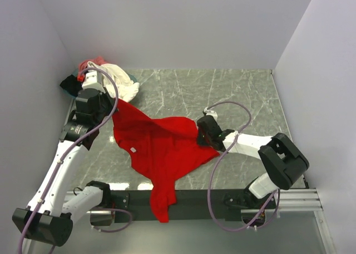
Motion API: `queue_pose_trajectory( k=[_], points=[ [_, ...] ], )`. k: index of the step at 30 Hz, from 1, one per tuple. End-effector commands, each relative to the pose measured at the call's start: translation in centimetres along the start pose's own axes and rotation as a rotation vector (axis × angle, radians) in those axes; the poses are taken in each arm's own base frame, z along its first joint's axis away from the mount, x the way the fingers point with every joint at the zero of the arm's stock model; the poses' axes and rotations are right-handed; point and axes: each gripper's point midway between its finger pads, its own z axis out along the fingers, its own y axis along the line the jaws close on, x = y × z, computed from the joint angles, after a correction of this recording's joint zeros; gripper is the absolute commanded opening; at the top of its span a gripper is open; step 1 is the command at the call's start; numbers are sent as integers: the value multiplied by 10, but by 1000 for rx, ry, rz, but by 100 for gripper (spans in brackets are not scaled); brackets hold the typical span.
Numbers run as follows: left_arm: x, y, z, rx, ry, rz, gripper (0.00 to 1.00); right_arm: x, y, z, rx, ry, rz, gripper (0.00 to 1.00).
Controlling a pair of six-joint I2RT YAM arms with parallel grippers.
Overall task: Fold and stack the t-shirts
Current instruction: Flatten the tshirt out
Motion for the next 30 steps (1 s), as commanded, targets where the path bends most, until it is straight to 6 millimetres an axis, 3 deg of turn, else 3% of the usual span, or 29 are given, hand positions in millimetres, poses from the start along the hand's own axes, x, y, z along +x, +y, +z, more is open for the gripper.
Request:
queue_pose_trajectory(
  k=[1,2,3,5,6,8,9,11,14,16,17,20,22,25,26,27,28,30],
  points=[
    [-10,-4,0,23,-37,2,1,-34,5,-6,1,-113,13,7],
    [-9,-4,0,23,-35,4,1,-32,0,-10,24,-102,2,2],
    [-10,-4,0,21,-36,4,1,-43,0,-19,26,-137,4,0],
    [-11,-4,0,22,-42,3,1,-52,-11,-31,85,-168,-22,0],
    [-14,-4,-1,22,-50,1,1,-70,-8,-46,83,-220,-15,0],
    [-20,-6,-3,33,-70,7,1,-88,-26,-65,176,-270,-34,0],
    [-32,-13,-6,61,-105,7,1,-115,-22,-86,170,-342,-17,0],
    [-51,-22,-9,89,-140,24,1,-142,-36,-111,224,-403,-19,0],
    [-112,-45,-22,119,-206,11,1,-212,-35,-179,214,-580,27,0],
    [-135,-57,-33,160,-251,-16,1,-237,-38,-207,231,-639,23,0],
    [-153,-64,-45,190,-301,-30,1,-255,-35,-232,234,-687,37,0],
    [-176,-73,-67,240,-366,-73,0,-267,-27,-259,195,-718,27,0],
    [-162,-74,-70,265,-343,-92,1,-252,-23,-248,146,-676,25,0],
    [-130,-68,-60,266,-281,-101,1,-211,-5,-207,29,-546,17,11],
    [-105,-59,-52,242,-233,-100,1,-176,-5,-173,18,-450,-3,20],
    [-93,-54,-48,229,-207,-98,1,-149,13,-156,-53,-368,-31,25],
    [-79,-49,-45,213,-171,-92,1,-113,17,-128,-77,-278,-35,30],
    [-51,-38,-40,186,-123,-77,1,-69,42,-115,-148,-192,-87,45]
  ],
)
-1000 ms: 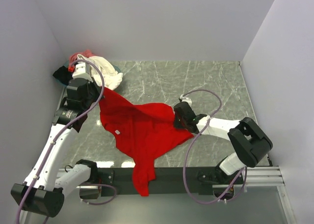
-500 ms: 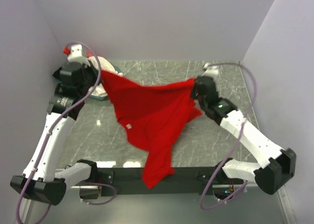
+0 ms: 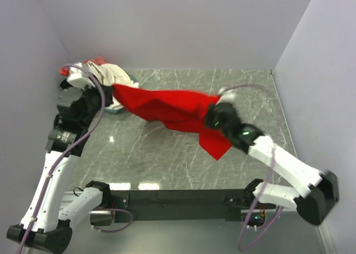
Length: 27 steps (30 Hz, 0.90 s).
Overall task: Fold and stack the t-shirts
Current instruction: Flatten the tshirt out
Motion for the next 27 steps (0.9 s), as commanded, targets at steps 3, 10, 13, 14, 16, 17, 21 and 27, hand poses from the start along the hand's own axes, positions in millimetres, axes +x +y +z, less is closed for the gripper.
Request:
queue_pose_trajectory(
  k=[3,10,13,14,16,17,21,27],
  points=[
    [69,37,-3,-92,154,17,1,124,22,6,-57,297,-42,55],
    [100,49,2,-107,206,23,1,110,-3,19,54,251,-54,64],
    [105,53,3,-115,216,28,1,129,-7,36,56,287,-35,64],
    [109,54,3,-117,225,34,1,142,-7,42,52,327,-33,64],
    [115,59,2,-129,236,40,1,155,-5,51,50,359,-29,64],
    [116,60,2,-135,239,42,1,160,-4,53,47,372,-29,63],
    [118,61,1,-136,240,43,1,170,-2,64,46,390,-27,63],
    [120,63,2,-140,250,46,1,181,11,71,-3,437,-14,55]
  ],
)
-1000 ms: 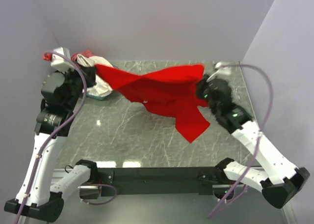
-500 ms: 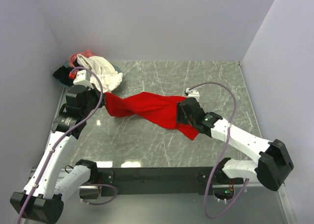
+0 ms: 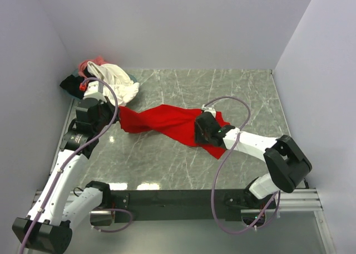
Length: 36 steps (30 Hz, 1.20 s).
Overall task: Fold and stack the t-shirts
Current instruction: Flatten the tshirt out
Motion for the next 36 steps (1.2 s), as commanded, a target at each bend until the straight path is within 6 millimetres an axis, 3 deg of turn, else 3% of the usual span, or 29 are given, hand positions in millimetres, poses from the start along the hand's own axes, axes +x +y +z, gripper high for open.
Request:
queue_pose_trajectory(
  k=[1,2,4,5,9,10,13,18,21,24,27,30,33,35,36],
  points=[
    [-9,0,-1,5,-44,12,1,-14,21,3,-83,-35,41,51],
    [-9,0,-1,5,-44,14,1,-14,26,4,-108,-29,43,35],
    [-9,0,-1,3,-46,14,1,-17,30,4,-119,-33,43,17],
    [-9,1,-1,0,-44,14,1,-19,32,3,-119,-33,42,0],
    [-6,1,1,-2,-35,11,0,-48,44,-12,-116,-96,22,0],
    [-6,2,1,-4,-34,11,1,-64,53,-21,-129,-130,17,0],
    [-6,2,2,-5,-33,12,1,-83,70,-34,-149,-169,-7,0],
    [-6,5,3,-18,-33,19,1,-88,92,-35,-183,-166,-38,0],
    [-3,8,6,-36,-23,27,1,-90,90,-38,-177,-179,-34,0],
    [-6,10,6,-51,-31,28,1,-107,75,-56,-120,-243,-43,0],
    [-11,11,4,-55,-51,23,1,-138,50,-92,-83,-349,-11,0],
    [-18,10,0,-53,-78,23,1,-162,17,-114,-49,-418,40,0],
    [-36,5,-7,-46,-130,20,0,-198,-16,-163,-21,-553,98,0],
    [-62,-3,-18,-35,-187,14,0,-211,-30,-188,10,-597,113,0],
    [-88,-12,-30,-16,-246,2,0,-227,-32,-219,2,-671,124,0]
  ],
)
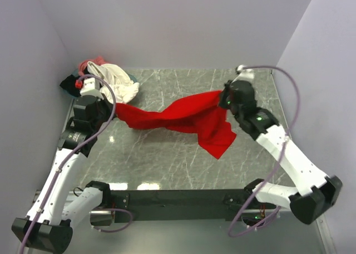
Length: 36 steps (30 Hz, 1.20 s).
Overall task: Fold and stack the t-shirts
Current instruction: Flatten the tshirt out
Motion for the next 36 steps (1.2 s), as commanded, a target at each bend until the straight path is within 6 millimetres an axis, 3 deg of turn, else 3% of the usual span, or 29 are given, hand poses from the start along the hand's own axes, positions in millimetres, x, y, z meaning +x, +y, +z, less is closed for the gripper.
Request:
queue_pose_trajectory(
  k=[1,2,3,5,6,8,9,11,12,14,15,18,22,26,28,29,30,32,33,34,35,36],
  points=[
    [-90,-24,-35,53,-231,-28,1,-78,-5,-50,6,-187,2,0],
    [-105,-30,-45,72,-266,-44,1,-92,-4,-61,-3,-218,7,0],
    [-135,-42,-65,112,-338,-58,1,-122,-1,-86,-26,-290,25,0],
    [-162,-55,-89,166,-397,-80,1,-145,-3,-111,-37,-340,28,0],
    [-189,-65,-115,208,-463,-92,1,-171,-1,-138,-66,-406,38,0],
    [-205,-79,-137,275,-486,-93,1,-188,0,-165,-99,-444,31,0],
    [-225,-88,-164,324,-539,-96,1,-208,0,-193,-130,-505,47,0],
    [-237,-99,-189,386,-563,-93,0,-218,3,-217,-185,-531,41,0],
    [-251,-104,-215,425,-614,-97,0,-229,2,-241,-221,-577,54,0],
    [-261,-110,-241,472,-653,-100,1,-234,5,-263,-276,-604,55,0],
    [-269,-114,-263,508,-689,-97,1,-240,2,-282,-302,-642,65,0],
    [-277,-118,-298,565,-738,-101,1,-243,-1,-312,-352,-683,72,0],
    [-275,-130,-322,672,-753,-101,1,-240,-4,-331,-391,-710,73,0],
    [-261,-150,-294,770,-659,-117,1,-229,-10,-308,-329,-675,60,0],
    [-247,-157,-244,756,-546,-125,1,-217,-14,-274,-247,-619,43,0],
    [-242,-162,-230,767,-511,-125,1,-212,-15,-261,-222,-601,35,0],
    [-231,-164,-192,742,-436,-130,0,-197,-14,-233,-181,-542,8,0],
    [-222,-164,-156,710,-384,-135,1,-188,-19,-205,-109,-514,-1,0],
    [-213,-163,-133,681,-343,-139,1,-172,-18,-175,-71,-453,-28,0],
    [-205,-162,-104,647,-294,-144,1,-170,-19,-162,-49,-445,-30,0],
    [-201,-161,-89,624,-274,-139,1,-165,-20,-149,-37,-422,-38,0],
    [-195,-160,-60,590,-235,-143,1,-154,-19,-124,-19,-369,-51,0]
  ],
)
